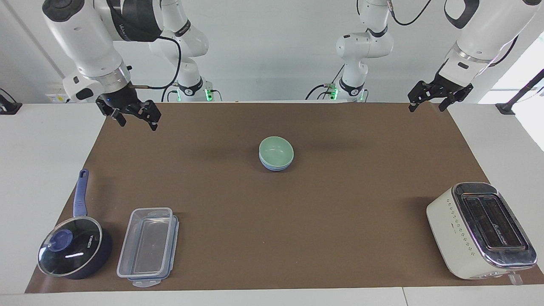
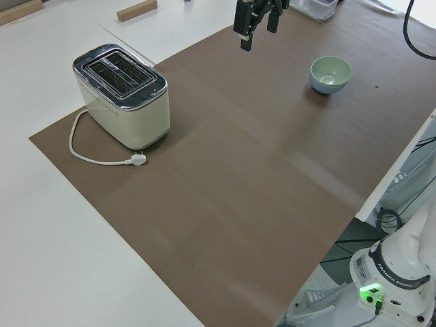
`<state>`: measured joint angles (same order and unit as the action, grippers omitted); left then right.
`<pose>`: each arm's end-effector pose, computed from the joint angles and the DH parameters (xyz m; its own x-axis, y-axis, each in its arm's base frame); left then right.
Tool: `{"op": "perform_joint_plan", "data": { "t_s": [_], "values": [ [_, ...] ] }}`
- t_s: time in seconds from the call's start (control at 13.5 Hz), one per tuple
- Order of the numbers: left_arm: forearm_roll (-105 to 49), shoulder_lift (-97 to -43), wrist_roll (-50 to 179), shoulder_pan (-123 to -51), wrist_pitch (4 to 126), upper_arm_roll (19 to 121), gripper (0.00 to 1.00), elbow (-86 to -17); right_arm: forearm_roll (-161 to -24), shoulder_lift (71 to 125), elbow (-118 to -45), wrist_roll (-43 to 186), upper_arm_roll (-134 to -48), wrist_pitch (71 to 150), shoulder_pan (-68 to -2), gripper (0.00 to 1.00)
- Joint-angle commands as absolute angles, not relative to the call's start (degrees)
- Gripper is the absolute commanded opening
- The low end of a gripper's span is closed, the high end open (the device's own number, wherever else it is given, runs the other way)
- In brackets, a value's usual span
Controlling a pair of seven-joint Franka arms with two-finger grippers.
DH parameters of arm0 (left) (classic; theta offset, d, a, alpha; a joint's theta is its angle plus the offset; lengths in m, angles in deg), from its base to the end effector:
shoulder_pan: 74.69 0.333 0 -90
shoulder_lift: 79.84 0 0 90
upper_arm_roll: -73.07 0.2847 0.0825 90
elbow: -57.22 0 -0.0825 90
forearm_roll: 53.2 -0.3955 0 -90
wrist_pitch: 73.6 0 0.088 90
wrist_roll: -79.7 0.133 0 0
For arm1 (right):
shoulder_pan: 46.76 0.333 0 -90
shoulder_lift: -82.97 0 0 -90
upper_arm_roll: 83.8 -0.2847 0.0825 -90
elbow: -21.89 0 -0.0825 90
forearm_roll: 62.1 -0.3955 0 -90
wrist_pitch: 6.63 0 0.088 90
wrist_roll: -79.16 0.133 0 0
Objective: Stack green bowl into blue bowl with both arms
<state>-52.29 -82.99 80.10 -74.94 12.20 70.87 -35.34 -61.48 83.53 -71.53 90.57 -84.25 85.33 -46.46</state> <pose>0.5402 -0.0258 0.5701 0.9967 -0.0506 -0.0629 -0.0498 -0.9987 0.0142 0.5688 0.0060 0.5357 0.9823 -0.1846 -0.0324 -0.1841 -0.9827 0.0175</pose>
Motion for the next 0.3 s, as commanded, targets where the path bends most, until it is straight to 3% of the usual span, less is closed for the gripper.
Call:
{"op": "perform_joint_plan", "data": {
  "t_s": [0.0,0.22],
  "values": [
    [-51.8,-83.2,79.9,-73.7,11.9,70.0,1.0,-35.4,-60.6,81.7,-73.9,89.9,-84.6,86.5,-46.8,1.0],
    [-51.8,-83.2,79.9,-73.7,11.9,70.0,1.0,-35.4,-60.3,81.8,-74.0,89.2,-84.6,88.6,-46.8,1.0]
  ]
}}
